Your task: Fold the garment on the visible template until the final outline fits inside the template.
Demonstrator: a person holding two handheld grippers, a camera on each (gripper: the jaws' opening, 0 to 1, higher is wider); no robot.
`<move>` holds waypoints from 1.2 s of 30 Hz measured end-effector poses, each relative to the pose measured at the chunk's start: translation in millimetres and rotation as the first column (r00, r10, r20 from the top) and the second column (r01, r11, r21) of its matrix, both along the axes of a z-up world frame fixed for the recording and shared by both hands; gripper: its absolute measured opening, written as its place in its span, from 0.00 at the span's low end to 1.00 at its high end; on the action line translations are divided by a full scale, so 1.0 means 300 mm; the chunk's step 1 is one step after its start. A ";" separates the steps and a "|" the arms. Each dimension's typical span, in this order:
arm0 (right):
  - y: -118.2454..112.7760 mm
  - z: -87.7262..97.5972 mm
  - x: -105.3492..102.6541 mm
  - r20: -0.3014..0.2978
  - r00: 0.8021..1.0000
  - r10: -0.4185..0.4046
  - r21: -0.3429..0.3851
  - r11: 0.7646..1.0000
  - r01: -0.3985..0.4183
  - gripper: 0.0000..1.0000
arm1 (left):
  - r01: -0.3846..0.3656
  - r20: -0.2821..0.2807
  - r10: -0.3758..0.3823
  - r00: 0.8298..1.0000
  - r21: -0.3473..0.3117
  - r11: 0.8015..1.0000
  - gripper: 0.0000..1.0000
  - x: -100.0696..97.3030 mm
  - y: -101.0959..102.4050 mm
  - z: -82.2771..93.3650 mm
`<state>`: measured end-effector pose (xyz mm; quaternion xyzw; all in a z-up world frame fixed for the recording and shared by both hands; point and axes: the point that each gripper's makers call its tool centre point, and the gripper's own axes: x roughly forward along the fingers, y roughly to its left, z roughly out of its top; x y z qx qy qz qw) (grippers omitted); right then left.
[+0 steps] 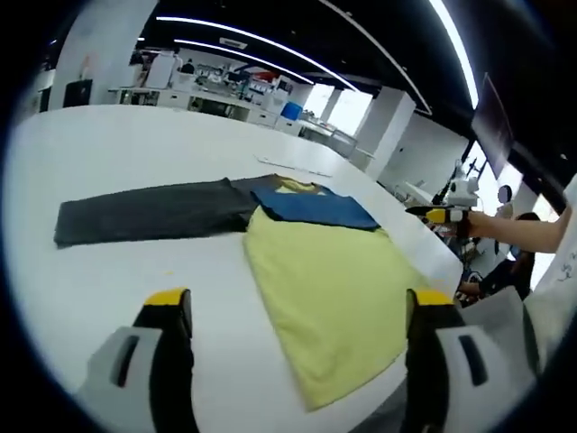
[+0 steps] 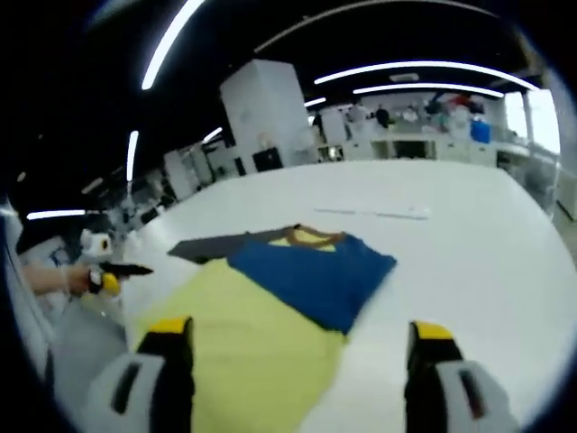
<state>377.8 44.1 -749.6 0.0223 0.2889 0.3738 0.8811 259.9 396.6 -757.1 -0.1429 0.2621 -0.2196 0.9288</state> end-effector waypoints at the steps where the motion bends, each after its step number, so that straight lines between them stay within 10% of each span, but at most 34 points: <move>1: 0.001 0.002 -0.008 -0.007 1.000 -0.002 -0.002 1.000 0.002 0.99 | 0.002 0.003 -0.002 1.000 0.004 1.000 0.97 0.013 0.021 0.011; 17: 0.023 0.024 -0.081 -0.012 0.999 -0.052 -0.006 0.999 0.052 0.99 | -0.093 0.017 0.092 0.996 0.122 0.988 0.91 0.139 0.379 -0.045; 24: 0.033 -0.008 -0.121 -0.028 0.998 -0.059 -0.029 0.998 0.058 0.99 | -0.286 0.010 0.288 0.958 0.165 0.944 0.79 0.184 0.645 -0.121; 36: 0.012 -0.014 -0.167 -0.035 0.995 -0.096 -0.040 0.995 0.094 0.99 | -0.451 -0.034 0.462 0.886 0.160 0.878 0.47 0.199 0.826 -0.212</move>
